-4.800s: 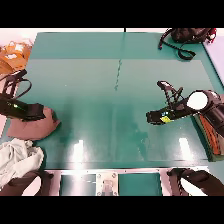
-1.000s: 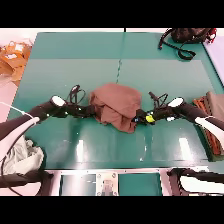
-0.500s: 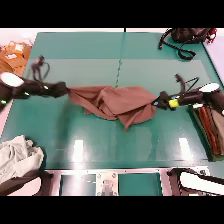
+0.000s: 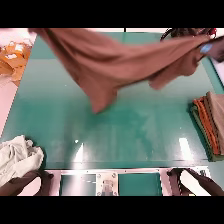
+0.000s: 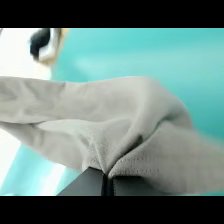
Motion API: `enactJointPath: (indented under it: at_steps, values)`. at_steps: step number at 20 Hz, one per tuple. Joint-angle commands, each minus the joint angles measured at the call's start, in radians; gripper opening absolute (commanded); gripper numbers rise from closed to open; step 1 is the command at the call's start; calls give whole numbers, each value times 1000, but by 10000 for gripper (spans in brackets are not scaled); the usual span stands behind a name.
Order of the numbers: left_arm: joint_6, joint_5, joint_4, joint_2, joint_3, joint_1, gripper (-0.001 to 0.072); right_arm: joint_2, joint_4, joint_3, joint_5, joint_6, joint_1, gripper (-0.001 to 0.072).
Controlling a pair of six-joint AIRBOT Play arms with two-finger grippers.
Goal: Fold the shirts.
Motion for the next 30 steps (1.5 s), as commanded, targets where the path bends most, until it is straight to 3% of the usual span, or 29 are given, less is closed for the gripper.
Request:
enactJointPath:
  at_steps: [1, 6, 10, 15, 17, 20, 21, 22, 23, 24, 27, 28, 29, 30]
  values:
    - [-2, -64, 97, 16, 251, 2, 22, 125, -9, 150, 3, 21, -65, 24]
    - [-11, -69, 217, 2, 149, 2, 22, 167, -90, 99, 40, 21, -76, 24]
    - [13, -60, 211, -136, 4, 2, 22, 142, -90, -237, 19, -34, -29, 24]
    - [33, -31, 85, -464, -203, -8, 22, -65, -89, -750, -273, -182, 128, 25]
    - [54, 15, 34, -600, -246, -39, 23, -219, -87, -806, -400, -195, 178, 25]
    - [52, 125, -8, -739, -248, -99, 27, -422, -63, -743, -447, -211, 189, 25]
    - [51, 151, -8, -757, -248, -110, 313, -472, -61, -701, -446, -218, 189, 36]
    - [24, 163, -8, -761, -248, -110, 572, -502, -63, -656, -444, -218, 187, 139]
    - [-8, 142, -8, -758, -236, -98, 600, -513, -69, -611, -436, -217, 179, 259]
    - [-13, 88, -5, -755, -215, -74, 599, -514, -81, -563, -422, -217, 165, 314]
    - [-78, -183, 3, -743, -129, 37, 597, -505, -137, -419, -281, -143, 82, 320]
    - [-106, -266, 2, -743, -116, 73, 496, -492, -148, -399, -246, -109, 51, 321]
    - [-113, -336, 3, -741, -115, 105, 214, -472, -152, -400, -230, -101, 25, 321]
    - [-113, -385, 4, -740, -115, 123, 81, -450, -158, -408, -213, -97, -1, 321]
